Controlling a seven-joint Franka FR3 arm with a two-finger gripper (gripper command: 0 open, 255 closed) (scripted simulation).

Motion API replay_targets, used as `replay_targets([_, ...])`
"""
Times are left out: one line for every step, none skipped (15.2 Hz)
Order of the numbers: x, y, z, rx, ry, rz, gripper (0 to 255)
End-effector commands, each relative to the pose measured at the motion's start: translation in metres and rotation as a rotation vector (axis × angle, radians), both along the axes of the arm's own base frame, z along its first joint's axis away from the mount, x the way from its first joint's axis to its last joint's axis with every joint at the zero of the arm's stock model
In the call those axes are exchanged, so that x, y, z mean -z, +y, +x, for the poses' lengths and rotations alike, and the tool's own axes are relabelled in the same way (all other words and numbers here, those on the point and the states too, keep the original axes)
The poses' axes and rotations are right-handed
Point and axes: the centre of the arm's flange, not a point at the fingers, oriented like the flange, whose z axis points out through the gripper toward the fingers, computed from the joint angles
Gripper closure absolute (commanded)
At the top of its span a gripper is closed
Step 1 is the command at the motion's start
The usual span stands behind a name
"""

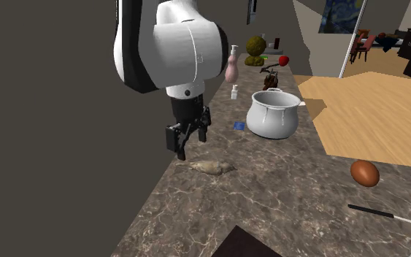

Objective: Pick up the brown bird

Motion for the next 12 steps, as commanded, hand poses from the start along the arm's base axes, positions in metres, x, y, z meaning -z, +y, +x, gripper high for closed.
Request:
replay_targets([0.017,-0.019,0.008,-0.014,0.000,0.004,0])
replay_targets([0.026,-0.028,0.012,-0.020,0.001,0.006,0])
replay_targets([0.035,-0.037,0.017,-0.026,0.001,0.008,0])
replay_targets([0.043,-0.046,0.022,-0.032,0.001,0.011,0])
replay_targets([0.052,-0.055,0.026,-0.038,0.001,0.013,0])
replay_targets([0.061,-0.064,0.031,-0.044,0.001,0.015,0])
replay_targets([0.070,-0.072,0.036,-0.050,0.001,0.017,0])
replay_targets([0.079,-0.081,0.041,-0.056,0.002,0.020,0])
replay_targets([0.087,-0.090,0.046,-0.062,0.002,0.022,0])
replay_targets([0.096,-0.099,0.051,-0.068,0.002,0.024,0])
replay_targets([0.105,-0.107,0.056,-0.074,0.002,0.026,0])
replay_targets([0.114,-0.116,0.061,-0.080,0.002,0.029,0])
